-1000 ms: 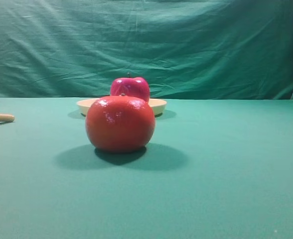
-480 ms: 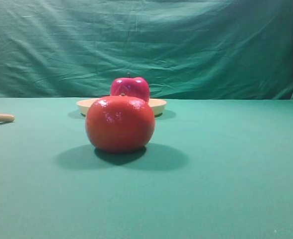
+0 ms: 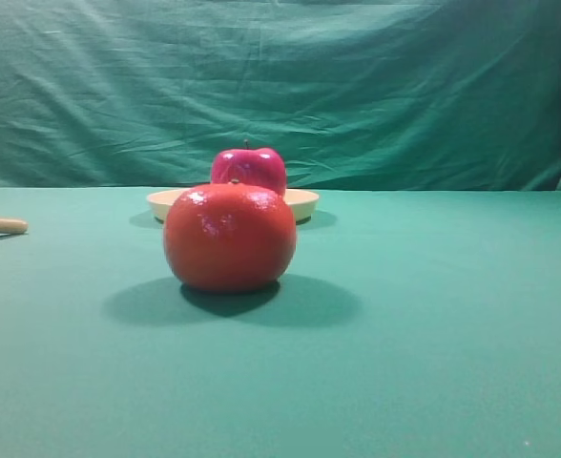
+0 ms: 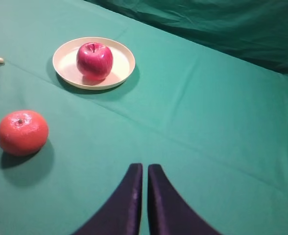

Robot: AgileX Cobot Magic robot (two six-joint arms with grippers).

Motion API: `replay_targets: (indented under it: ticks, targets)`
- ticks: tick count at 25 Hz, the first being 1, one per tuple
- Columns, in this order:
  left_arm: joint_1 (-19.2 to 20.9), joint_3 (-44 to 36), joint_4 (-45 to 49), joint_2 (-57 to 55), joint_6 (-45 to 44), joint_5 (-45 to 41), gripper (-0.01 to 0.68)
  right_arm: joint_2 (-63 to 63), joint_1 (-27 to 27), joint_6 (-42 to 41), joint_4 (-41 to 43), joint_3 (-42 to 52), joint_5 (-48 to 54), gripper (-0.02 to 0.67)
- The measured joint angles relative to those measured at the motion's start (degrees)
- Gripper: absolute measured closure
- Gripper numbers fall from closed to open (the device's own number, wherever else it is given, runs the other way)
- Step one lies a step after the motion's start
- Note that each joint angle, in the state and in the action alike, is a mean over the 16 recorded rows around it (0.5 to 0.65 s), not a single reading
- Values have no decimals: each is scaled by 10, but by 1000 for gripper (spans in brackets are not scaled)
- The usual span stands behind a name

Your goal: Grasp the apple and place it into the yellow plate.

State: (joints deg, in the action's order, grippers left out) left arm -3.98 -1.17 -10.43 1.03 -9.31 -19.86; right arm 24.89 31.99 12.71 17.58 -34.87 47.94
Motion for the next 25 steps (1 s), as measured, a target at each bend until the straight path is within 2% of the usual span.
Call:
replay_targets:
  ticks: [9,17,25]
  targets:
    - [0,0,0,0,0,0,516,-24,-41,21,-2,67,-58,649]
    - [0,0,0,0,0,0,516,-103,-132,21,-11,167,-150,649]
    - [0,0,0,0,0,0,516,-203,-223,10,-20,251,-195,649]
